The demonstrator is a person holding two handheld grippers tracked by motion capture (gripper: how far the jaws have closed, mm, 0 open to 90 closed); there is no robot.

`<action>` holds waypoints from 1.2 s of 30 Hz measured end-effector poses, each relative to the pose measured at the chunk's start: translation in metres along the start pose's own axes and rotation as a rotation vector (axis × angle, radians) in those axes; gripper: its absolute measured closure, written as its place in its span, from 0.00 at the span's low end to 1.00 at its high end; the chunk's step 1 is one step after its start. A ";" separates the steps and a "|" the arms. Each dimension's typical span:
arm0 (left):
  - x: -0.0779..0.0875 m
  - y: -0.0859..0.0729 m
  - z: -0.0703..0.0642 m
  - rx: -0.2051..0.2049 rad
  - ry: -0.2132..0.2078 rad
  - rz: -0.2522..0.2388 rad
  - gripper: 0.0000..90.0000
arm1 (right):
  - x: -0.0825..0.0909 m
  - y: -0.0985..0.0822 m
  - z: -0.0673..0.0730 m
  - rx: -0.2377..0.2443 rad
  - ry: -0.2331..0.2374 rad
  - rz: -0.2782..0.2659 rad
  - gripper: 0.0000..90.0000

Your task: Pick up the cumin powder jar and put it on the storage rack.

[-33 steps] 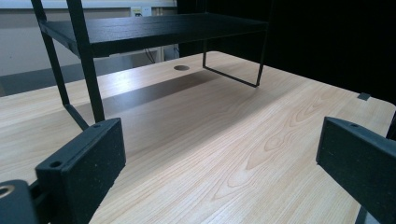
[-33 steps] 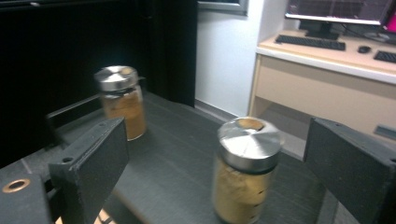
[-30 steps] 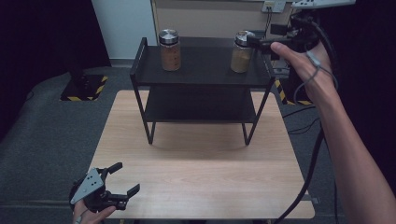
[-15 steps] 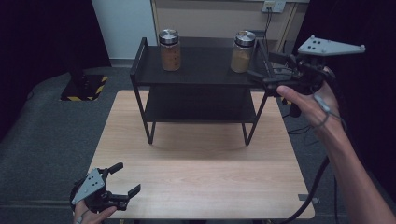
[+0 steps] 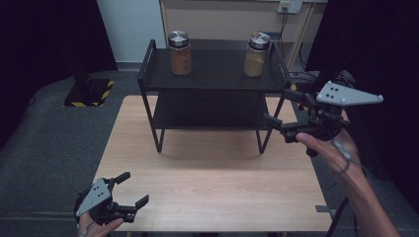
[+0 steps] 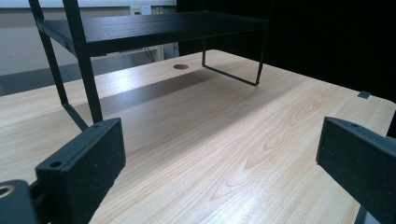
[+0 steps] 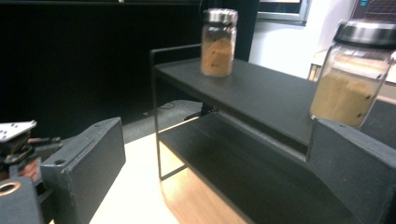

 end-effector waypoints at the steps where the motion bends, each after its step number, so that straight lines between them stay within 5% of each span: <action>1: 0.000 0.000 0.000 0.000 0.000 0.001 0.00 | 0.002 -0.005 0.002 -0.005 0.005 -0.002 0.06; 36: 0.001 0.000 -0.004 -0.025 0.031 -0.029 0.00 | 0.018 -0.143 0.035 0.003 -0.049 0.024 0.02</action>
Point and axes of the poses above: each handheld gripper's, and its own axes: x roughly backward along the jaws, y roughly out of its top, z roughly to its left, the point moved 8 cm from there along -x, roughly forward along the jaws, and after that the axes turned 4 degrees about -y, right-handed, at the moved point
